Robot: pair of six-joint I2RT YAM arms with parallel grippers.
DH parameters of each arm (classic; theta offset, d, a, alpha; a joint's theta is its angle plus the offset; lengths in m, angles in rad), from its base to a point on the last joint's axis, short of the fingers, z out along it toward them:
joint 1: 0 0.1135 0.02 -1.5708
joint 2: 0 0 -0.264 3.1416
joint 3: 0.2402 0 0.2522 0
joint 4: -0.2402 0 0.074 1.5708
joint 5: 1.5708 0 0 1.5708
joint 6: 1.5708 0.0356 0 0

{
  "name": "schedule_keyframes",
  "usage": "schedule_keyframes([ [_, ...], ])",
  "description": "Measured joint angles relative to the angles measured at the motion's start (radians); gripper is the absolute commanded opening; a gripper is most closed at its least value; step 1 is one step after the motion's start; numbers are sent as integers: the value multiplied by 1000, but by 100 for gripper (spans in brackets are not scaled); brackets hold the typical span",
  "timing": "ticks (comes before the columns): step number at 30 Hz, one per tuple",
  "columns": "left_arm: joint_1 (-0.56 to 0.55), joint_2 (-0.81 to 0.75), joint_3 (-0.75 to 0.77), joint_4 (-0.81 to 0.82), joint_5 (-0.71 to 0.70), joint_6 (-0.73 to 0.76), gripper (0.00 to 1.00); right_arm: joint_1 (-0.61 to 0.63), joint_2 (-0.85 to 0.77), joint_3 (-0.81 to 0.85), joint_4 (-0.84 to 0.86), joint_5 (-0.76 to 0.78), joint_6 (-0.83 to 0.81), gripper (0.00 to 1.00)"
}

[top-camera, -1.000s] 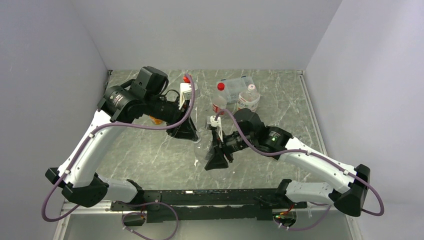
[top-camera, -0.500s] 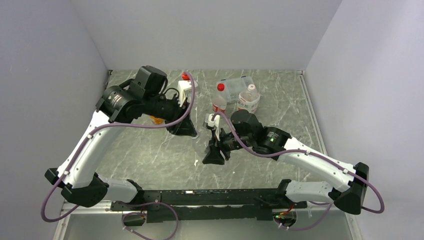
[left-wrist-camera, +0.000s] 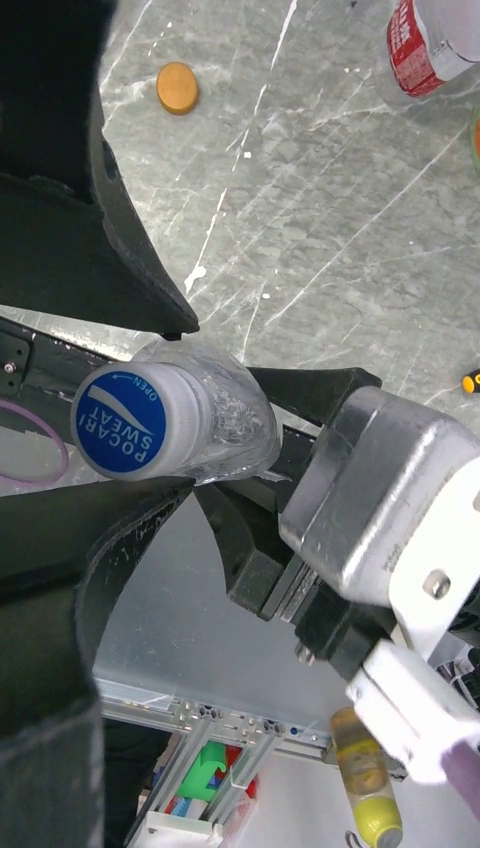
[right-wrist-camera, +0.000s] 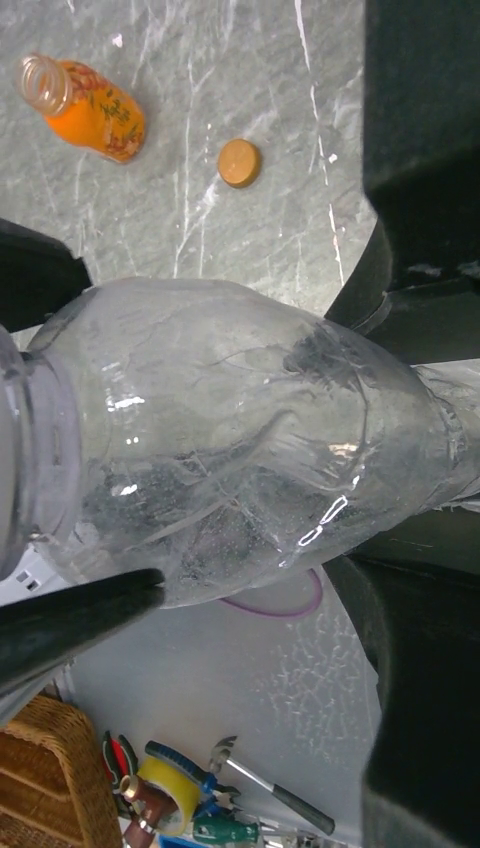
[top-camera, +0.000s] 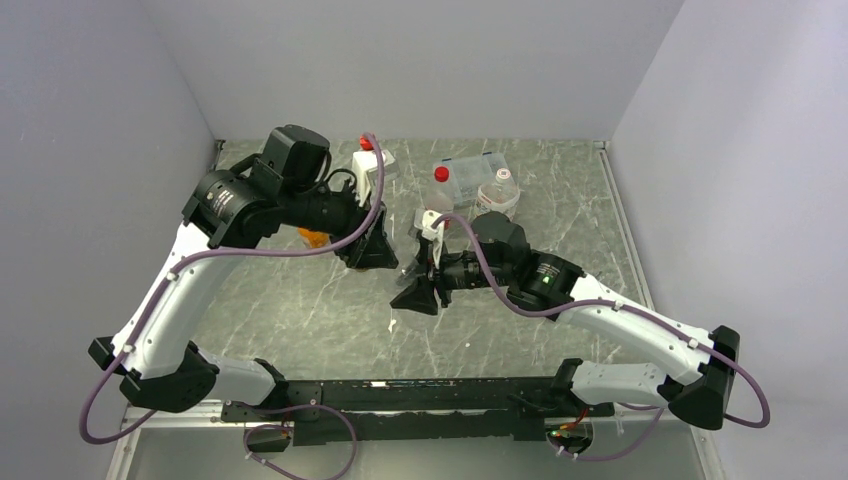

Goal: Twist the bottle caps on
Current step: Screw the bottle cap onto the plastic bottle.

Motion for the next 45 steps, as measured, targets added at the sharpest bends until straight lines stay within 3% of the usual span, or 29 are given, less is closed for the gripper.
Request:
schedule_keyframes([
  [11,-11,-12,-6,22,-34,-41,78,0,-14,0,116,60,6,28],
  [17,-11,-105,-47,91,-62,-53,83,0,-21,0,135,103,10,28],
  [24,-11,-242,-136,203,-119,-80,82,0,-22,-3,150,174,20,28],
  [32,-12,-395,-355,469,-298,-172,79,1,-24,-13,173,299,55,29],
  [38,-12,-418,-447,672,-399,-201,78,17,-1,-9,199,389,74,28],
  [45,-12,-389,-460,797,-439,-202,75,37,42,2,198,463,91,28],
])
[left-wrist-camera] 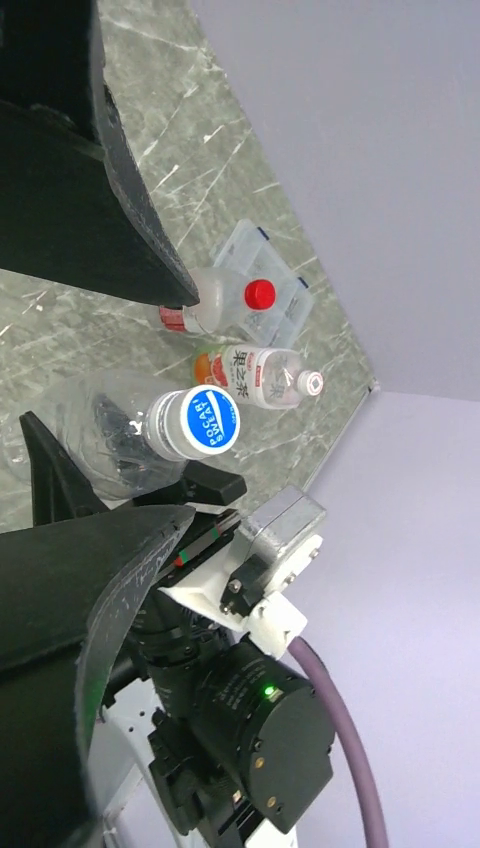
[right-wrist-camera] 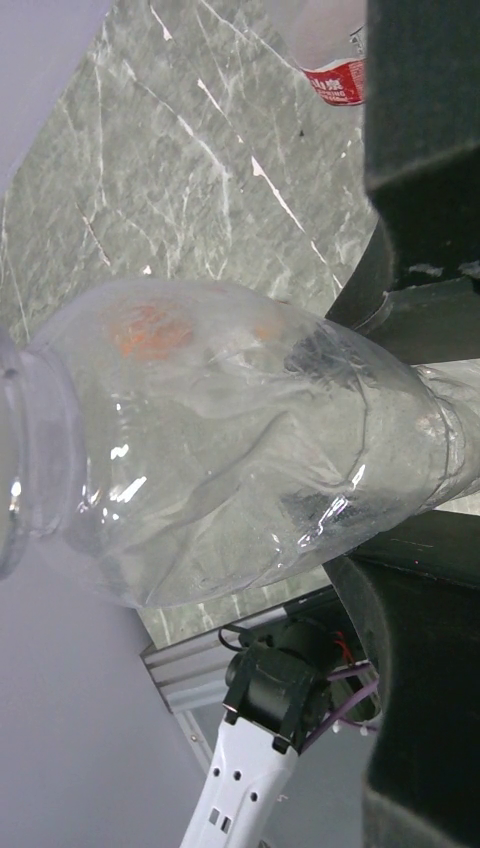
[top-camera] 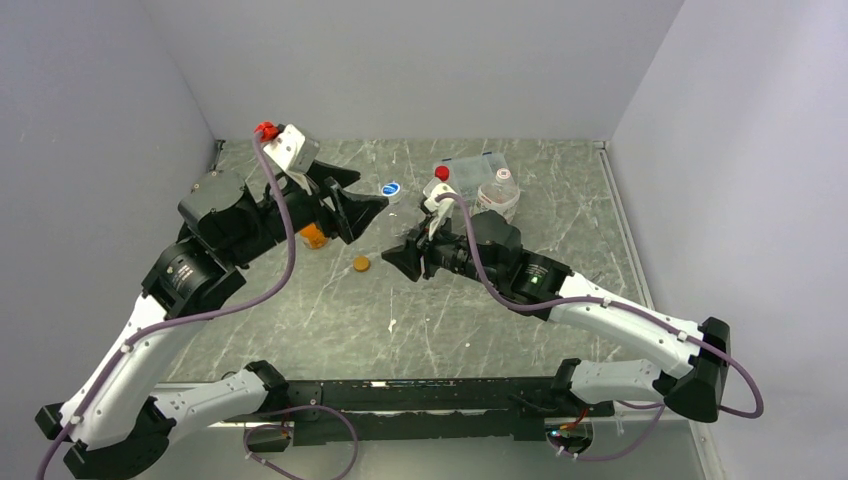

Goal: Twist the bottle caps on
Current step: Screw the bottle cap onto the plastic bottle.

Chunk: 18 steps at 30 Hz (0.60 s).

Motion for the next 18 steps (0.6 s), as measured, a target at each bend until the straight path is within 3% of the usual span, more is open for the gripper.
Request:
schedule_keyframes([
  [18,0,41,-29,100,-56,-36,71,18,11,17,16,59,8,28],
])
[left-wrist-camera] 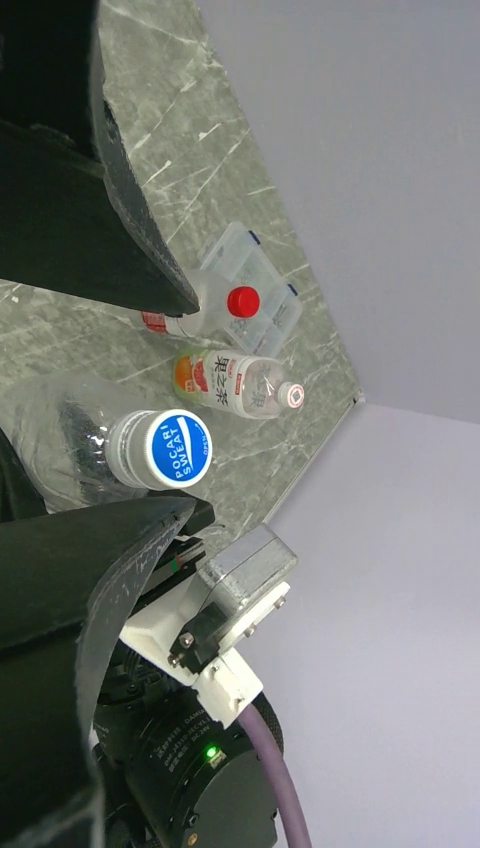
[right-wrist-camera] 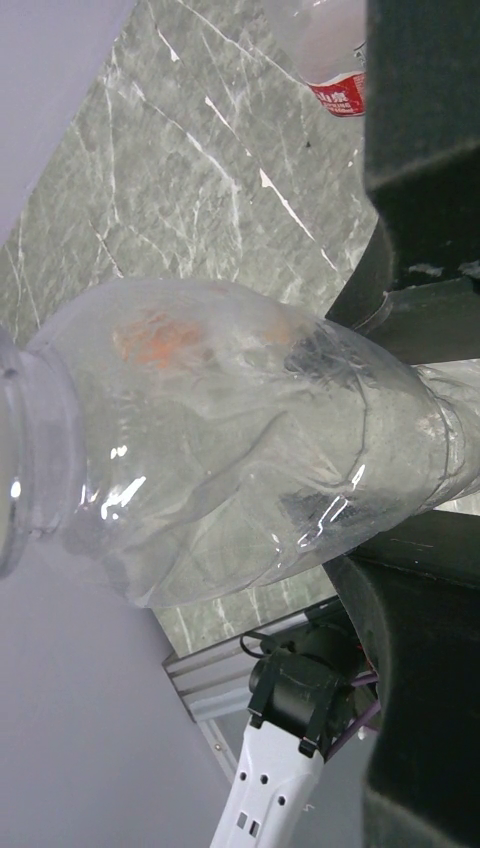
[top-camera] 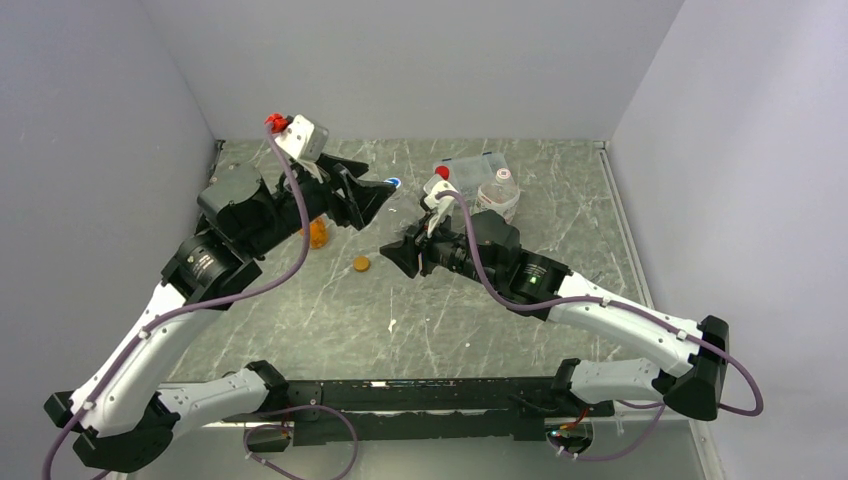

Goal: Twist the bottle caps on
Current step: Screw the bottle cap onto the plastic bottle.

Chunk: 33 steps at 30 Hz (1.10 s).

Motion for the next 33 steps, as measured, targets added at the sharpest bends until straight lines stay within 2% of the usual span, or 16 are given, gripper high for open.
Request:
schedule_keyframes([
  [19,0,26,-24,29,19,-41,60,4,15,15,0,9,0,28],
  [30,0,31,-30,33,44,-58,42,5,25,15,-2,9,0,27],
  [33,-1,31,-34,33,49,-62,32,5,25,15,-5,9,1,27],
])
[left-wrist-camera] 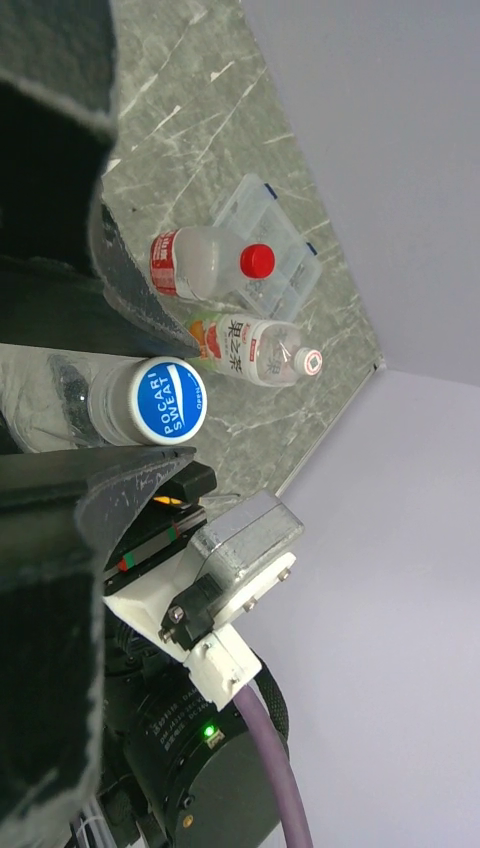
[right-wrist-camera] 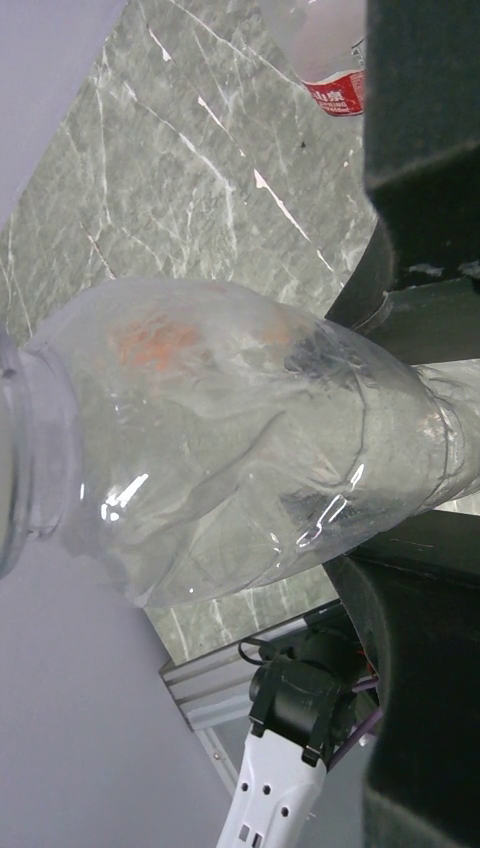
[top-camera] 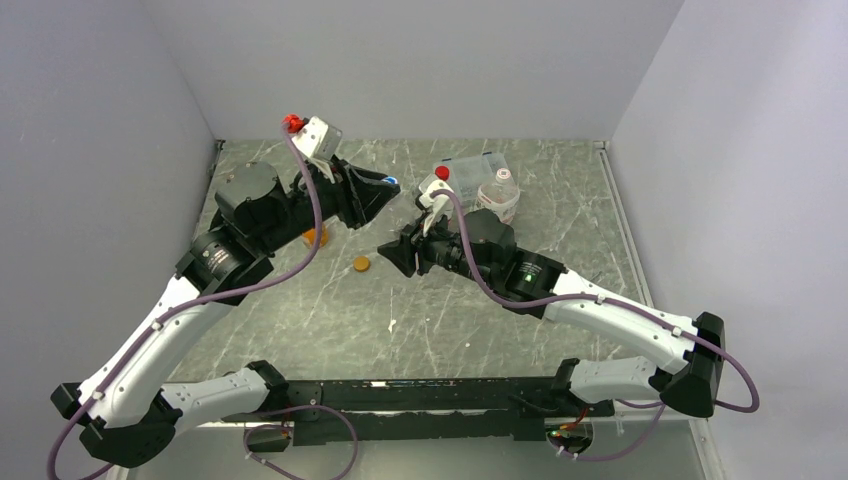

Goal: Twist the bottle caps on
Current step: Screw the bottle cap onto the plastic bottle.

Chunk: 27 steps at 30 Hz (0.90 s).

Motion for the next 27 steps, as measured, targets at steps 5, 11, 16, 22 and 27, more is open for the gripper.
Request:
schedule_keyframes([
  [5,0,2,0,0,4,-2,18,0,0,0,-4,0,5,26],
  [11,0,10,1,-1,17,0,8,0,1,17,-46,3,9,25],
  [16,2,11,13,-4,34,19,1,-1,4,59,-108,-17,17,24],
  [22,4,12,64,-31,55,60,0,-3,20,138,-175,-72,24,24],
  [27,6,3,74,-31,54,83,0,-3,42,200,-236,-100,38,22],
])
